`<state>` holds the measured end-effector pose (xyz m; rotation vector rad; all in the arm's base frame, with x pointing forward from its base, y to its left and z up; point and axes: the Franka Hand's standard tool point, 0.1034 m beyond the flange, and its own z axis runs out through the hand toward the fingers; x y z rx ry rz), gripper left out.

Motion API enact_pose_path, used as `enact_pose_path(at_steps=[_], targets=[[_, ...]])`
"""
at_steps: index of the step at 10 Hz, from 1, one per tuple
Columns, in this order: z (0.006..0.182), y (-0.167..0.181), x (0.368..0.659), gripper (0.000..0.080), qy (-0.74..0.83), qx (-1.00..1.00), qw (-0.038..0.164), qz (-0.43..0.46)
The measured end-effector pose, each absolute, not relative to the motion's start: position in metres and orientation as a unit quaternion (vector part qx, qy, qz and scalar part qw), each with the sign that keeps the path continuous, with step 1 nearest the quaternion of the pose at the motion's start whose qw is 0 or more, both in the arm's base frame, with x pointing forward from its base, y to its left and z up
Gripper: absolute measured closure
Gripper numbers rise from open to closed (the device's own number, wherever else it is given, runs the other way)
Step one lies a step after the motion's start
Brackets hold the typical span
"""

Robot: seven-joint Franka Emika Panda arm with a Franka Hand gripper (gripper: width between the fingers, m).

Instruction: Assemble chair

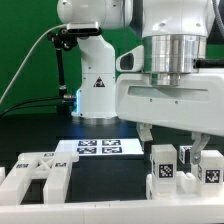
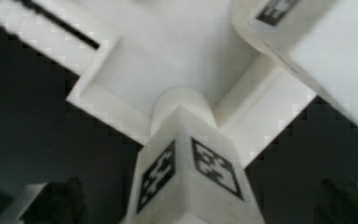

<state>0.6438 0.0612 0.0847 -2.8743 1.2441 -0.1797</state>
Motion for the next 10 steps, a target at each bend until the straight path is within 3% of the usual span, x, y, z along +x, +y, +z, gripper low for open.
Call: enact_pose_path(at_steps=[1,2,6,7,8,9,10], targets=[[0.085,0.059,0.644,0.0150,0.356,-0.933,0.005,-0.055],[0.085,0.049,0.646,0.0150,0.320,-0.946,0.021,-0.049],[0.079,0.053,0.644,0.0150,0.217,-0.975,0.019,-0.052],[0.080,0.054,0.644,0.0236,0.243,-0.969,0.020,-0.052],[0.080,0.053,0.644,0.0372,0.242,-0.969,0.020,-0.052],[0.079,0.054,0.644,0.0372,0.266,-0.962,0.022,-0.051],[0.079,0.053,0.644,0.0514,0.312,-0.948,0.025,-0.050]])
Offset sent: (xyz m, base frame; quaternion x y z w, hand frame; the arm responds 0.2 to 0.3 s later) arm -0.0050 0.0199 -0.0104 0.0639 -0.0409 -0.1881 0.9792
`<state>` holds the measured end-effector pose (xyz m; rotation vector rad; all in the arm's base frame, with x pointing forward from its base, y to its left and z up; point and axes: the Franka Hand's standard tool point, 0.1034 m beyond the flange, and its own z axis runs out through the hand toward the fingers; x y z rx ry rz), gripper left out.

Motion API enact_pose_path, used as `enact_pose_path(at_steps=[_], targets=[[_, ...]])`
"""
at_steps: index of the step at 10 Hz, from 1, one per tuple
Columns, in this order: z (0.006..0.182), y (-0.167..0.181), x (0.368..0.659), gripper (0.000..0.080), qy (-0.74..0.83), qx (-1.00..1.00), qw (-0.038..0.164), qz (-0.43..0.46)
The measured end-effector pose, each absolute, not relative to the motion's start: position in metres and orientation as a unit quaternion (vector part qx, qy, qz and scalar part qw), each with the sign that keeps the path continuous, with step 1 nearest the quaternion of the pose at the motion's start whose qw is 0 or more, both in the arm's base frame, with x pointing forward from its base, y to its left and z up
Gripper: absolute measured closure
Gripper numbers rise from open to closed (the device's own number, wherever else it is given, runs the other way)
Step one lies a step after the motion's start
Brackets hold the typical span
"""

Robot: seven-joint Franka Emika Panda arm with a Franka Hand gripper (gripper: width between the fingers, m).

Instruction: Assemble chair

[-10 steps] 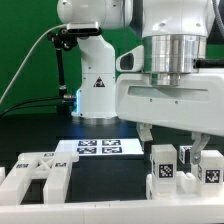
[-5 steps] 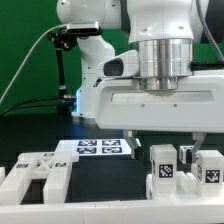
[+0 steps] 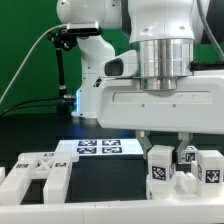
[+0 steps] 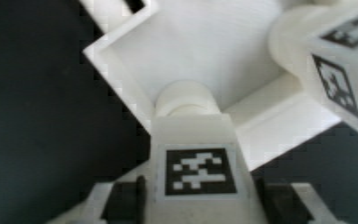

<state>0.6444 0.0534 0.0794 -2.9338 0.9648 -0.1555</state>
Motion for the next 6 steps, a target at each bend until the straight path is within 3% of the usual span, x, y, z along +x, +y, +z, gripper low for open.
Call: enact_pose_path(at_steps=[4,6], targets=[[0.0802,0.0549,0.6435,0.0514,0.540,-0.840,0.034,-0.039],[0.0777,0.0582,0.6445,0.0514,0.685,-0.727,0.051,-0.030]])
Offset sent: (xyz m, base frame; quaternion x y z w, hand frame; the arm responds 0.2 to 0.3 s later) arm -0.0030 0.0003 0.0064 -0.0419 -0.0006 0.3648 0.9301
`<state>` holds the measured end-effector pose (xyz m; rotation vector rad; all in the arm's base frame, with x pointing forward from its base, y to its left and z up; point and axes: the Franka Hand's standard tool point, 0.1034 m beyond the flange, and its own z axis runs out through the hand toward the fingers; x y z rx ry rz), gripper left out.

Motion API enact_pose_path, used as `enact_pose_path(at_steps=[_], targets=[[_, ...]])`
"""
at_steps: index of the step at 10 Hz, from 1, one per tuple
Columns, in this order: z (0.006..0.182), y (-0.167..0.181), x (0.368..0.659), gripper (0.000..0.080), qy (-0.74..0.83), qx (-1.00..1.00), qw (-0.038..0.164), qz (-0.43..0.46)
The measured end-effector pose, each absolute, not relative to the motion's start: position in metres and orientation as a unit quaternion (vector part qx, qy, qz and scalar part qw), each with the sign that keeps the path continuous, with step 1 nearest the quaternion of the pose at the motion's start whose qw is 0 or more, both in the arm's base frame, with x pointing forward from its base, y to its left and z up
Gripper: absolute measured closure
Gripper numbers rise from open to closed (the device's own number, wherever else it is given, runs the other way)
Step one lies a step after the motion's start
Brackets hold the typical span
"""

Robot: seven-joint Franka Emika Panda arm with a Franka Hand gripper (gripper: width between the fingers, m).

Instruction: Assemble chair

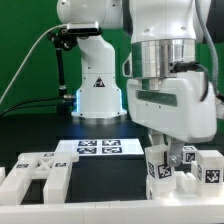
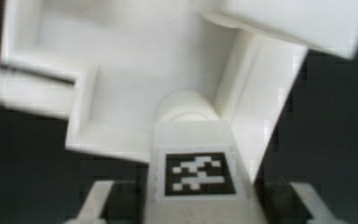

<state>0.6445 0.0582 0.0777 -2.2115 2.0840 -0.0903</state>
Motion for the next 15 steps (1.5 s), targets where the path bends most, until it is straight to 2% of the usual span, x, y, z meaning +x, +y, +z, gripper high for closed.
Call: enact_pose_path(at_steps=[2,5,6,7,8,11,13,15], targets=[[0.0764,0.0600,0.6460,0.0512,0.764,-0.641,0.072,-0.016],[0.0756,0.0610,0.6453,0.0485,0.712,-0.699,0.065,-0.024],[0.0747,0.0639,0.6444,0.0306,0.634,-0.770,0.058,-0.031],[0.0743,0.0636,0.6429,0.0306,0.573,-0.817,0.054,-0.034],[0.0750,0.0638,0.6419,0.0184,0.528,-0.847,0.052,-0.036],[0.0739,0.0620,0.6421,0.0151,0.461,-0.885,0.047,-0.041],[0.0770,0.0640,0.6468,0.0151,0.304,-0.951,0.025,-0.054],[0.0753,0.0611,0.6462,0.0151,0.256,-0.965,0.023,-0.054]])
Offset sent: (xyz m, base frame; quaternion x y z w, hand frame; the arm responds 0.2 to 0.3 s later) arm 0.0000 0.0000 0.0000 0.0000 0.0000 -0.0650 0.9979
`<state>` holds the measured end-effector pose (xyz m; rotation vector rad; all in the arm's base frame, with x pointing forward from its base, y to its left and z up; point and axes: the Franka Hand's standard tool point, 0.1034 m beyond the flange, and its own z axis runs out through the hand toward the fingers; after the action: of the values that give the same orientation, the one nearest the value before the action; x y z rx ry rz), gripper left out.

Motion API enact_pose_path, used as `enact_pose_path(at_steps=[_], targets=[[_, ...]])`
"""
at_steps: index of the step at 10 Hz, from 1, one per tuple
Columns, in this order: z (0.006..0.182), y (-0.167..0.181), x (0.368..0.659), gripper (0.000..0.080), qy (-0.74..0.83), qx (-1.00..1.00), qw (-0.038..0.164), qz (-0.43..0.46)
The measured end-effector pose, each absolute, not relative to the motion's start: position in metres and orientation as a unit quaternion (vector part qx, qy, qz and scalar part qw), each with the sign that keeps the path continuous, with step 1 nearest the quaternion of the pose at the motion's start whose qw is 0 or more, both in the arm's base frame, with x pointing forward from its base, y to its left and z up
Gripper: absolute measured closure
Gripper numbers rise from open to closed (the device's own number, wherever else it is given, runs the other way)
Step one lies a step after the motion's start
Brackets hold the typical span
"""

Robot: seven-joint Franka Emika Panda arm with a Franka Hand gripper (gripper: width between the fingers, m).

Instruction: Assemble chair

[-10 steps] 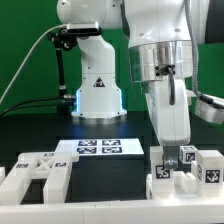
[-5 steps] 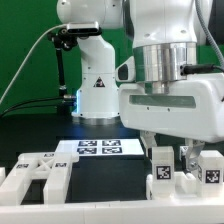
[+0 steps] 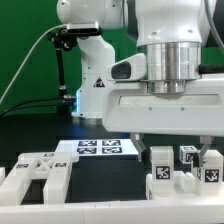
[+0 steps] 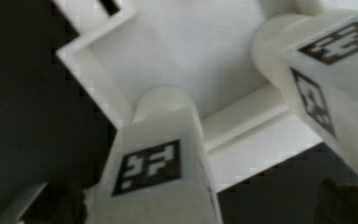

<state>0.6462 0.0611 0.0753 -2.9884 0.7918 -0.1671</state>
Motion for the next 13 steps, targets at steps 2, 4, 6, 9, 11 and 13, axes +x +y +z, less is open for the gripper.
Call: enact_pose_path(at_steps=[2,4,6,9,11,13], targets=[[0.0753,0.0608,0.6462,0.0248,0.267,-0.962,0.023,-0.054],[0.0750,0.0610,0.6460,0.0430,0.334,-0.941,0.028,-0.051],[0.0753,0.0605,0.6457,0.0508,0.424,-0.904,0.032,-0.047],[0.0765,0.0653,0.6424,0.0508,0.644,-0.764,0.039,-0.019],[0.0751,0.0623,0.6459,0.0508,0.737,-0.673,0.069,-0.014],[0.0750,0.0633,0.6458,0.0508,0.731,-0.679,0.068,-0.015]])
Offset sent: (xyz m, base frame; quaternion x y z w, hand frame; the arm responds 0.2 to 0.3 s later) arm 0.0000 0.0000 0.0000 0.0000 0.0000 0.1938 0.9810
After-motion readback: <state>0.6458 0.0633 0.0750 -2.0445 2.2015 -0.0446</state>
